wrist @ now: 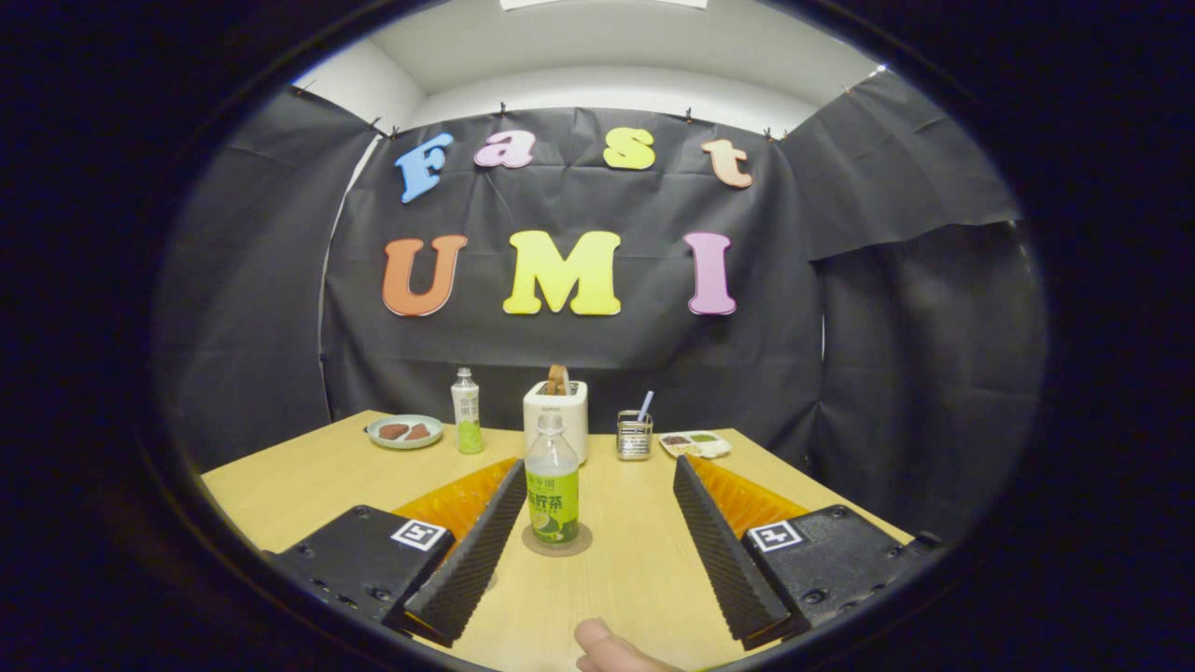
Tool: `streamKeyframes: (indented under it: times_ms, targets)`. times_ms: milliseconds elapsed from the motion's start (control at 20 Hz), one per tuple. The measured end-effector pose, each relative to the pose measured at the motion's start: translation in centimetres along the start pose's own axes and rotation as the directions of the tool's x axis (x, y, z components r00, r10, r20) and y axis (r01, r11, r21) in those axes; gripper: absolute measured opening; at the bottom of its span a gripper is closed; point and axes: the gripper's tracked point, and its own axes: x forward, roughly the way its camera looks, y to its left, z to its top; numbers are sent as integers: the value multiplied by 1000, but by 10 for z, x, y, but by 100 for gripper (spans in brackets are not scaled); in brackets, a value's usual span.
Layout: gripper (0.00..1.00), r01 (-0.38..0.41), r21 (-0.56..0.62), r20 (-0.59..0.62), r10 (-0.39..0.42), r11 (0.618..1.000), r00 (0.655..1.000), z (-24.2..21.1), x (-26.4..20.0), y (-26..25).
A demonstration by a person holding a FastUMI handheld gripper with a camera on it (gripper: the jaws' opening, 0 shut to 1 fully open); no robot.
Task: Take the bottle from table, then pour the juice into the cup, finally place the bottle on the coaster
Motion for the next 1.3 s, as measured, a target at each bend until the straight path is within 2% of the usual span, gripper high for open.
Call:
streamKeyframes:
  times_ms: [300, 500, 600, 800, 950, 1100, 1150, 1300]
  targets:
    - [100, -18, 11, 37, 18, 1000, 999, 2, -85, -24]
    - [100, -10, 41, 9, 9, 999, 1000, -20, -126, -48]
    - [100, -29, 75, 46, 25, 997, 999, -15, -142, -55]
    - [100, -87, 16, -21, 87, 996, 996, -44, -164, -57]
    - [100, -85, -32, -25, 84, 996, 996, -42, -183, -63]
    - [100, -128, -37, -27, 127, 991, 992, -40, -198, -56]
    - [100, -113, -41, -24, 113, 993, 993, -37, -201, -63]
    - [100, 4, -27, -36, -5, 1000, 999, -36, -201, -96]
